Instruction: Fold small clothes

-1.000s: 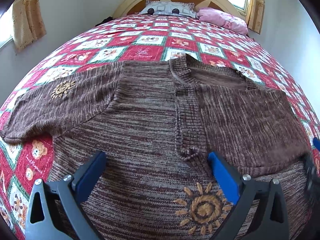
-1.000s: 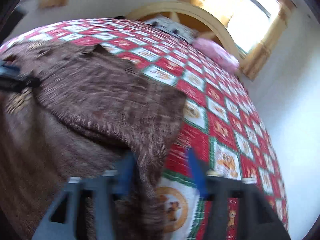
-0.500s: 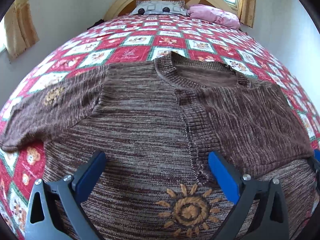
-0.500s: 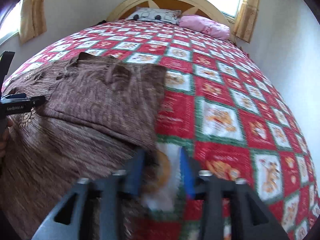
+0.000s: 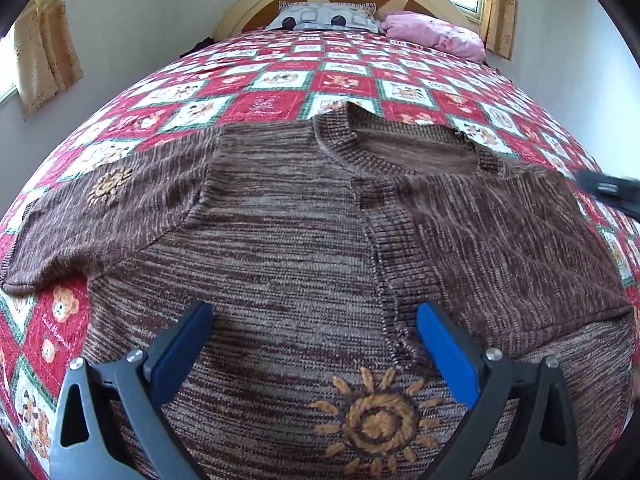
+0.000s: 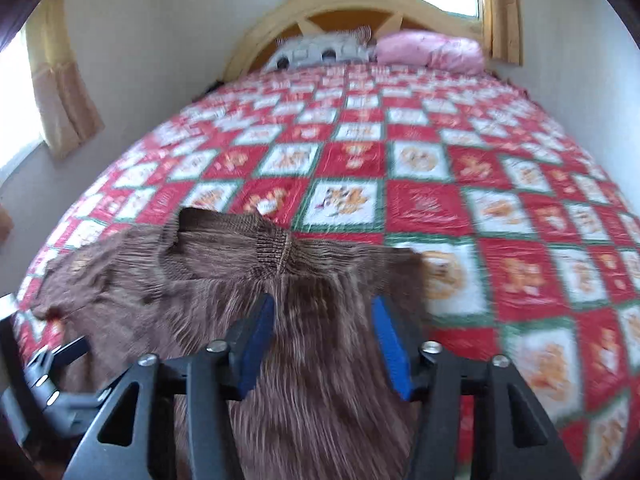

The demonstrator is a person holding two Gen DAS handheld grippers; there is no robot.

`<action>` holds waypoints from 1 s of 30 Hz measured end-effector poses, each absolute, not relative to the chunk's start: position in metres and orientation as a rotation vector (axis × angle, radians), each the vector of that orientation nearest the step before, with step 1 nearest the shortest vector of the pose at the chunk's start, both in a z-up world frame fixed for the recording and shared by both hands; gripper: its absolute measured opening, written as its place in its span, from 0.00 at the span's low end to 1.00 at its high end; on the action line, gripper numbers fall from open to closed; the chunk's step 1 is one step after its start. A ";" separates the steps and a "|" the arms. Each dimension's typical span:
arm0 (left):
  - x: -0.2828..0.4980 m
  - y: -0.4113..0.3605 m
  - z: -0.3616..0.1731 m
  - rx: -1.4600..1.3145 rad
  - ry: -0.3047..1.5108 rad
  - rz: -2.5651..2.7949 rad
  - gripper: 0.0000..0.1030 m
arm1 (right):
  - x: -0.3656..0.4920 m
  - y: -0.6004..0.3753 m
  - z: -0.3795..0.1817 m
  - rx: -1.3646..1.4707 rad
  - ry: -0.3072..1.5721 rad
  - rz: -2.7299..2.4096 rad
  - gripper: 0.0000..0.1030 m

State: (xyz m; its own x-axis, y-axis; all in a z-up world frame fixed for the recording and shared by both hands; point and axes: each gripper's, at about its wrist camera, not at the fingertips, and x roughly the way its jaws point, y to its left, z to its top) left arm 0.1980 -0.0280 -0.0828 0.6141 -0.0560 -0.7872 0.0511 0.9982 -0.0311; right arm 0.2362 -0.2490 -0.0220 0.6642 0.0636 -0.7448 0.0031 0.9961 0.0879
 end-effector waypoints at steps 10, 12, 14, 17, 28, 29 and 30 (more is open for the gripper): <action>0.198 -0.027 -0.083 -0.010 0.909 -0.064 1.00 | 0.259 -0.311 -0.063 0.243 0.820 -0.277 0.52; 0.196 -0.024 -0.081 -0.021 0.909 -0.078 1.00 | 0.257 -0.315 -0.063 0.262 0.809 -0.306 0.57; 0.193 -0.018 -0.077 -0.032 0.905 -0.085 1.00 | 0.254 -0.322 -0.062 0.293 0.807 -0.294 0.59; 0.182 0.011 -0.058 -0.098 0.858 -0.085 1.00 | 0.248 -0.322 -0.056 0.294 0.810 -0.295 0.59; 0.161 0.227 -0.032 -0.369 0.747 0.418 0.99 | 0.132 -0.249 0.021 0.275 0.550 -0.101 0.71; 0.161 0.244 -0.038 -0.432 0.756 0.424 0.98 | 0.126 -0.242 0.020 0.292 0.563 -0.070 0.71; 0.160 0.253 -0.043 -0.476 0.762 0.430 0.95 | 0.120 -0.235 0.019 0.309 0.576 -0.032 0.71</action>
